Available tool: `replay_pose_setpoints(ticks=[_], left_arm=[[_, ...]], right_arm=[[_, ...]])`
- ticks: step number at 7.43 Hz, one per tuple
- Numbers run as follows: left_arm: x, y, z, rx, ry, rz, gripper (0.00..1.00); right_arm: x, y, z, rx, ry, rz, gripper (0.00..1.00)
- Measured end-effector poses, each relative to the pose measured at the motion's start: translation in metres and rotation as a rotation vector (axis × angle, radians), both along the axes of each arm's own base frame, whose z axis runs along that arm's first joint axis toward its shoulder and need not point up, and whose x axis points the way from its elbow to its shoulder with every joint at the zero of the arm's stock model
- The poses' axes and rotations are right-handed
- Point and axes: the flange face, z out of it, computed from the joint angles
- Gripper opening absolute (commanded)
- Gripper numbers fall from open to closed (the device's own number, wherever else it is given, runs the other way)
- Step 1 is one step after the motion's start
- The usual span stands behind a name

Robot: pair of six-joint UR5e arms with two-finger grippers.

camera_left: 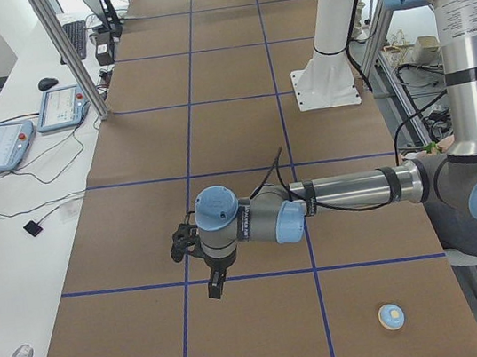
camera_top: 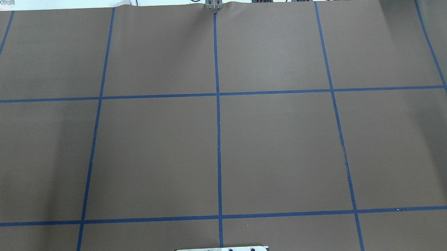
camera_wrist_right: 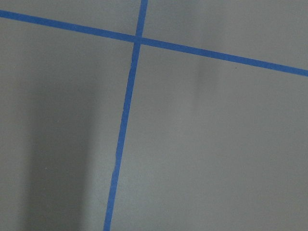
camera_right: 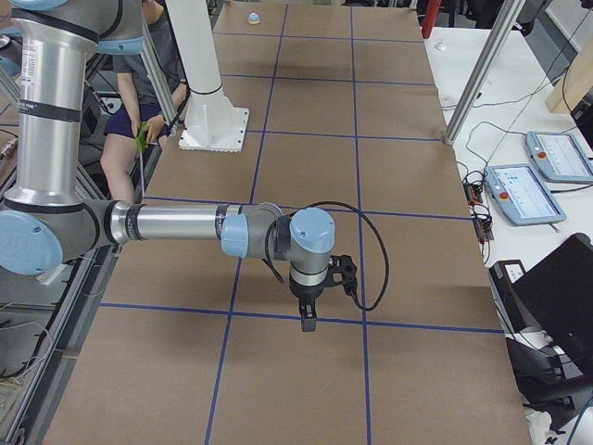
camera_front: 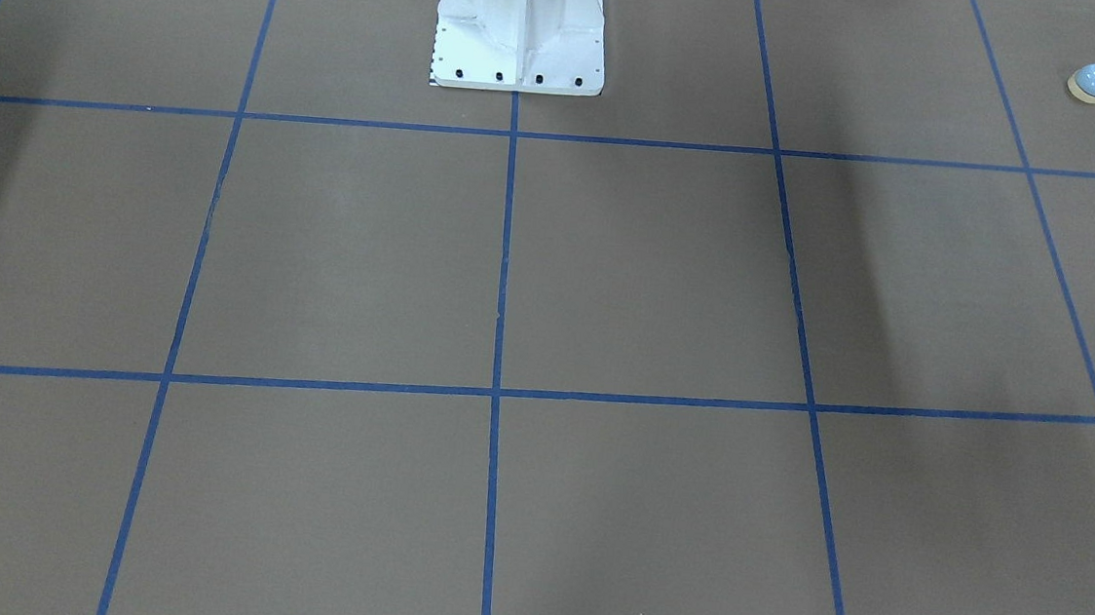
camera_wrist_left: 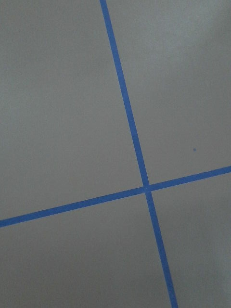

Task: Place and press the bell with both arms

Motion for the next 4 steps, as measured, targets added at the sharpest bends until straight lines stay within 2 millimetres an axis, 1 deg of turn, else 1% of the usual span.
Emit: replay_pose_setpoints(ticks=[4], left_arm=[[0.004, -0.006, -0.017, 0.045, 0.006, 0.004, 1.0]], right_arm=[[0.0, 0.0, 0.0, 0.001, 0.0, 0.0, 1.0]])
